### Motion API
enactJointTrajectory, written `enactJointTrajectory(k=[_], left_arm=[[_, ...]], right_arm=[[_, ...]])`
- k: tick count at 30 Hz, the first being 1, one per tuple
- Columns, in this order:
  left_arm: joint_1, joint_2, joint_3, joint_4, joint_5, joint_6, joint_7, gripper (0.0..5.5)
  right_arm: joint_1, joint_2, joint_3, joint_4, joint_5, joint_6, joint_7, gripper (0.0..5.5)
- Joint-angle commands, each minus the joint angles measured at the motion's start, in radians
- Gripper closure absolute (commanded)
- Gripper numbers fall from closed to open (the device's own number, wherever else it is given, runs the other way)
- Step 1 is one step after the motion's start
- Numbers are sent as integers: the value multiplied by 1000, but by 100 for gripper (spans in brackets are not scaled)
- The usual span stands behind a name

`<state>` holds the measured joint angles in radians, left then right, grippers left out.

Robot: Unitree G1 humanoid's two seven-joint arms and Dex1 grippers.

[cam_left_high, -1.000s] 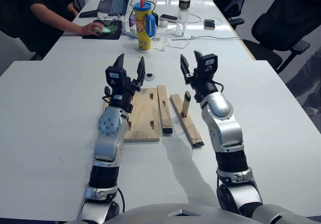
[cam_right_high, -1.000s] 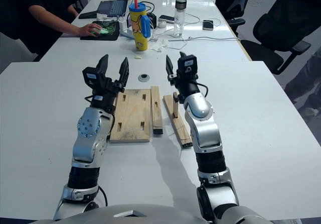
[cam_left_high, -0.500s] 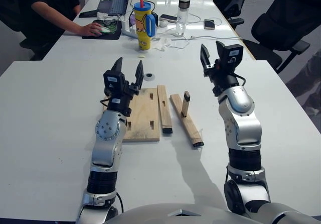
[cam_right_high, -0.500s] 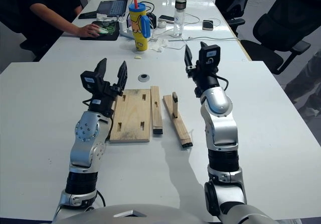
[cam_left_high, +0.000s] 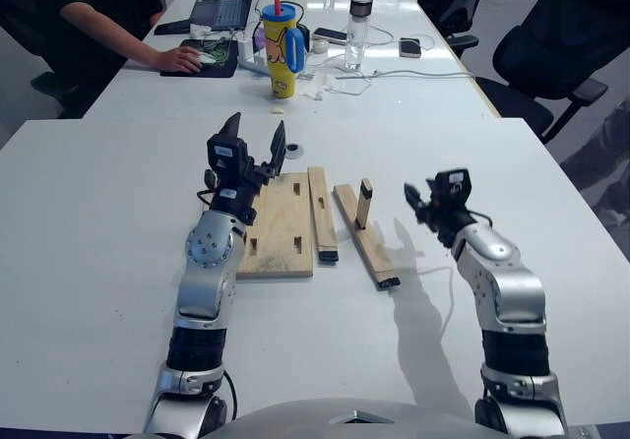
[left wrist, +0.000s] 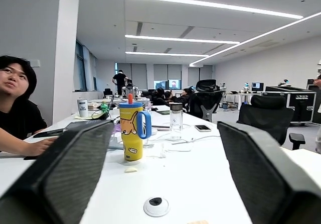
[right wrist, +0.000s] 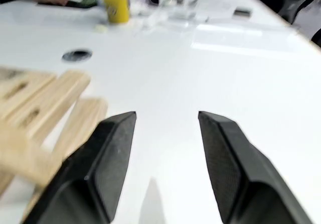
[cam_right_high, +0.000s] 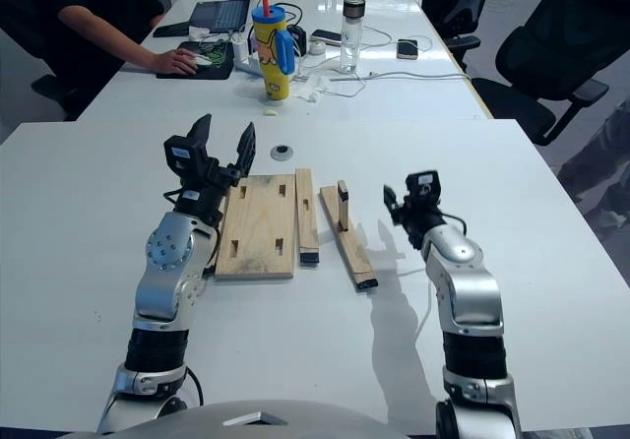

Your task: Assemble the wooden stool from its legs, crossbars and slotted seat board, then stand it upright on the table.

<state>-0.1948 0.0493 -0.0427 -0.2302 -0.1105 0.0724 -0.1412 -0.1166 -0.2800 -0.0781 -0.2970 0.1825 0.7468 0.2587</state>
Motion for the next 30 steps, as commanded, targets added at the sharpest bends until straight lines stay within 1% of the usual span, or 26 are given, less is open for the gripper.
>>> enactJointTrajectory(k=[1, 2, 7, 10, 17, 19, 26, 30], left_arm=[[22, 26, 7, -22, -30, 46, -37, 117], [29, 33, 10, -21, -36, 54, -47, 117], [35, 56, 20, -7, -53, 75, -76, 117], [38, 63, 26, 6, -55, 76, -82, 114], [33, 62, 24, 28, -59, 73, -94, 114], [34, 62, 23, 31, -60, 73, -98, 114], [11, 70, 29, 42, -62, 82, -112, 114], [16, 72, 23, 34, -61, 85, -114, 114]], right_arm=[[25, -34, 69, -56, 18, 115, 40, 319], [33, -40, 88, -60, 21, 137, 52, 319], [32, -48, 101, -85, 49, 193, 75, 319], [25, -53, 105, -89, 59, 222, 88, 280], [18, -52, 144, -97, 74, 265, 96, 159], [9, -52, 167, -75, 55, 268, 82, 141], [-3, -45, 216, -30, 8, 259, 41, 141], [9, -58, 242, -21, -11, 266, 35, 199]])
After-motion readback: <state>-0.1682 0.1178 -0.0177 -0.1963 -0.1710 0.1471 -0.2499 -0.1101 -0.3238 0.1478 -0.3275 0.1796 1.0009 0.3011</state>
